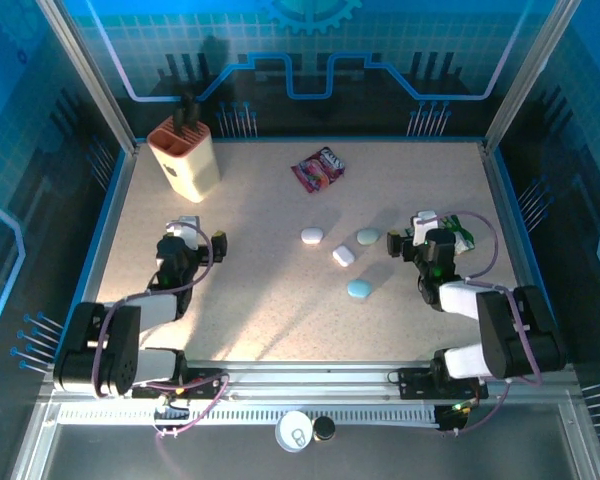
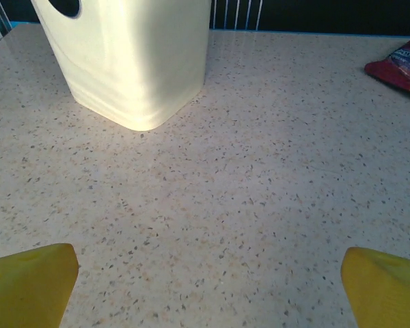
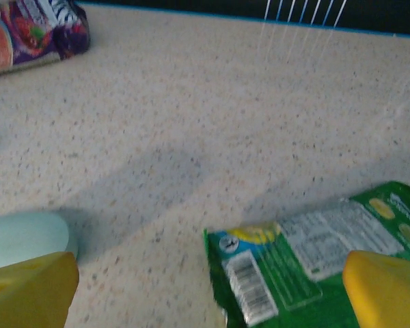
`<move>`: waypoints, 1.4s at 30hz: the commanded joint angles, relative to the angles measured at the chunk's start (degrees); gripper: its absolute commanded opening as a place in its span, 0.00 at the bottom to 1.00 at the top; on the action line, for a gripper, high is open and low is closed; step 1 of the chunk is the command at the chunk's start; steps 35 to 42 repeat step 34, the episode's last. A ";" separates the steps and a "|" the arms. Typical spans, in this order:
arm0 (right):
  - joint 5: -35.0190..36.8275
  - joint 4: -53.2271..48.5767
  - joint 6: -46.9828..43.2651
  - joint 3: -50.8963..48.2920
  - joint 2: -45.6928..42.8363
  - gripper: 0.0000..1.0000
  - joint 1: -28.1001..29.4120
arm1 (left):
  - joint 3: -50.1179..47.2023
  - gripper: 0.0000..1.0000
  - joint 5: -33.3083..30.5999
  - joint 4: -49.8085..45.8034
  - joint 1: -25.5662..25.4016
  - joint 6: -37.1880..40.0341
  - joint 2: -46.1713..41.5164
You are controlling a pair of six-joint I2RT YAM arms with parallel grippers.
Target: Insert the wireless bluetooth earbuds into the charging case
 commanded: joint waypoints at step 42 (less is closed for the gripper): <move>0.19 9.88 -1.54 2.47 7.24 1.00 -0.07 | 6.55 0.99 5.85 7.87 1.32 -0.42 12.35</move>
